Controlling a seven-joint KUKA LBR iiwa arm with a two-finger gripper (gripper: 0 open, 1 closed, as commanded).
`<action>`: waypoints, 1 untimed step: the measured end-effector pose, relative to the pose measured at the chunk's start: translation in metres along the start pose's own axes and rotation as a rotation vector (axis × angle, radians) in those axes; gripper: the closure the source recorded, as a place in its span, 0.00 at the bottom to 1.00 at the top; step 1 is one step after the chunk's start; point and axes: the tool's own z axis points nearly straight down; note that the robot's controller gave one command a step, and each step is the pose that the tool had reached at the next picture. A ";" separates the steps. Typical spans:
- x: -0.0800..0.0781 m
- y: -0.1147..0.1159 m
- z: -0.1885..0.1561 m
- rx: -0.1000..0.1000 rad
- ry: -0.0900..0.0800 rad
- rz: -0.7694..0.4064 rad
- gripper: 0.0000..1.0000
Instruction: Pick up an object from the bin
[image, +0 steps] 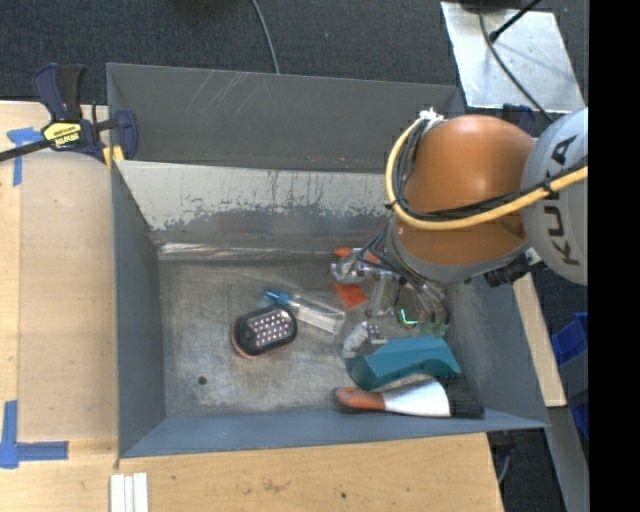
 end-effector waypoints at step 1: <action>-0.002 0.000 -0.004 -0.001 -0.008 0.002 0.00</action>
Offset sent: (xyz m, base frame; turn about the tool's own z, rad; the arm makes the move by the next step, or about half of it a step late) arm 0.0659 0.0514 -0.1622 -0.1399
